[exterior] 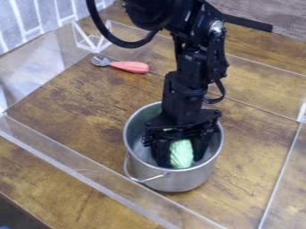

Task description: Remove the green object from the silver pot and put it on the table

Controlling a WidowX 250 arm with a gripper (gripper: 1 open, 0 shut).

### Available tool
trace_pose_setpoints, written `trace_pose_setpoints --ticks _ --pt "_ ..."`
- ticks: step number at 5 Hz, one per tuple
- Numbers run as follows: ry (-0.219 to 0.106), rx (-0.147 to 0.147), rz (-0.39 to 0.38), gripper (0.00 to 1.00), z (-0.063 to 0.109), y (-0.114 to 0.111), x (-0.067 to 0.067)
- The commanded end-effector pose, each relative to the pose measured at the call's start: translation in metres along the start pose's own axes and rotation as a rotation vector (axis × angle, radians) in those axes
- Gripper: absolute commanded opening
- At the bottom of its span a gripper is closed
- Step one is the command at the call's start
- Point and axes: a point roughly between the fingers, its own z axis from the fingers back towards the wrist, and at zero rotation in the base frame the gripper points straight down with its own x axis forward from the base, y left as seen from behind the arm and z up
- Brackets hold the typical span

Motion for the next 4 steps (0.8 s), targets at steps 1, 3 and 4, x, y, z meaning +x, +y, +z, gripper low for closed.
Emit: trace_pose_setpoints --ticks 1,3,4 --pt "-0.051 -0.113 0.016 0.0 0.044 0.0 0.012" --pt "-0.056 -0.113 -0.013 0.0 0.064 -0.004 0.01" --pt "-0.055 -0.122 -0.027 0.0 0.078 -0.001 0.007"
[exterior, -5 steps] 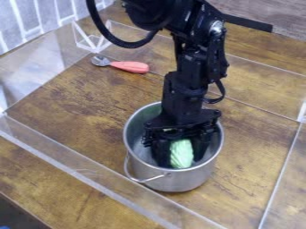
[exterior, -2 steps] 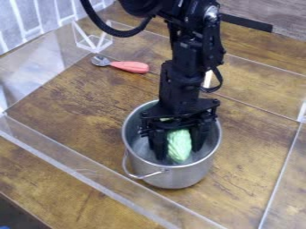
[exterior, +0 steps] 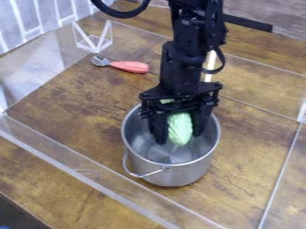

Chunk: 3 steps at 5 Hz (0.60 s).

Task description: Remove the green object from the silver pot and put it on the table

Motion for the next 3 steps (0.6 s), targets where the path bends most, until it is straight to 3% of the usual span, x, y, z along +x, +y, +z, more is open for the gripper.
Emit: trace_pose_setpoints --ticks 1,3 --pt "-0.05 -0.122 -0.025 0.0 0.054 -0.005 -0.002" --pt "-0.045 -0.142 0.008 0.0 0.077 0.002 0.001"
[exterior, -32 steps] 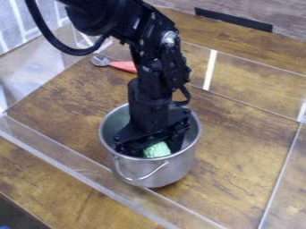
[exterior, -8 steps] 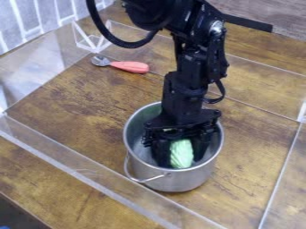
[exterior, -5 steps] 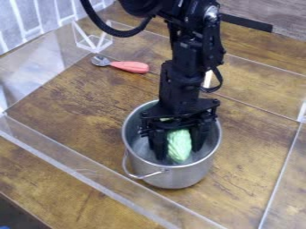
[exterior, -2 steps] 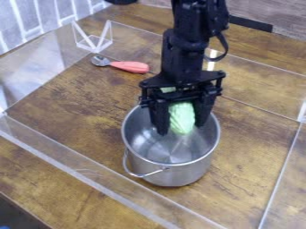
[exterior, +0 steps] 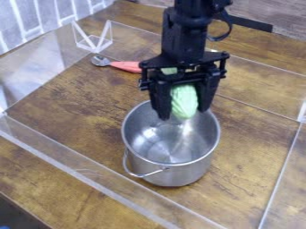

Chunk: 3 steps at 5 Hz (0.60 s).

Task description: Remove the green object from the silver pot and put it on the table

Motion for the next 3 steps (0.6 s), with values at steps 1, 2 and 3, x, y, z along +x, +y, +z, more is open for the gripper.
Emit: trace_pose_setpoints --ticks 1,2,3 --pt "-0.044 -0.111 0.074 0.0 0.025 0.007 0.013" --pt "-0.038 -0.117 0.14 0.0 0.016 0.016 0.021" --pt "-0.038 -0.144 0.089 0.0 0.019 0.021 0.037"
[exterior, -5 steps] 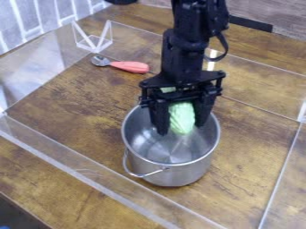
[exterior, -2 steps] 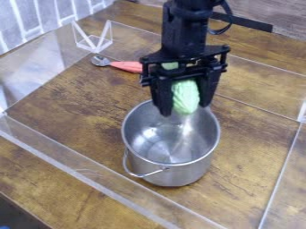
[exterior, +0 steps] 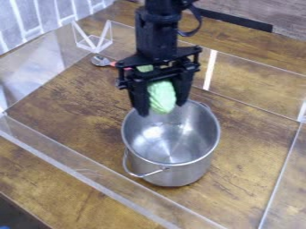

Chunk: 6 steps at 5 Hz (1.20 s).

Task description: Remove the green object from the silver pot and put it on the table

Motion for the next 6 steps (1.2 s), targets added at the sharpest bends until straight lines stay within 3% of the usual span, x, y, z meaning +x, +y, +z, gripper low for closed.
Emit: trace_pose_setpoints --ticks 1,3,4,5,6 --pt "-0.049 -0.102 -0.045 0.0 0.029 0.004 0.021" --pt "-0.044 -0.136 -0.09 0.0 0.039 0.025 0.033" --pt "-0.059 -0.157 -0.137 0.0 0.042 0.047 0.053" --pt "-0.084 -0.172 -0.203 0.0 0.033 0.069 0.077" --pt "-0.099 -0.171 -0.231 0.0 0.019 0.085 0.09"
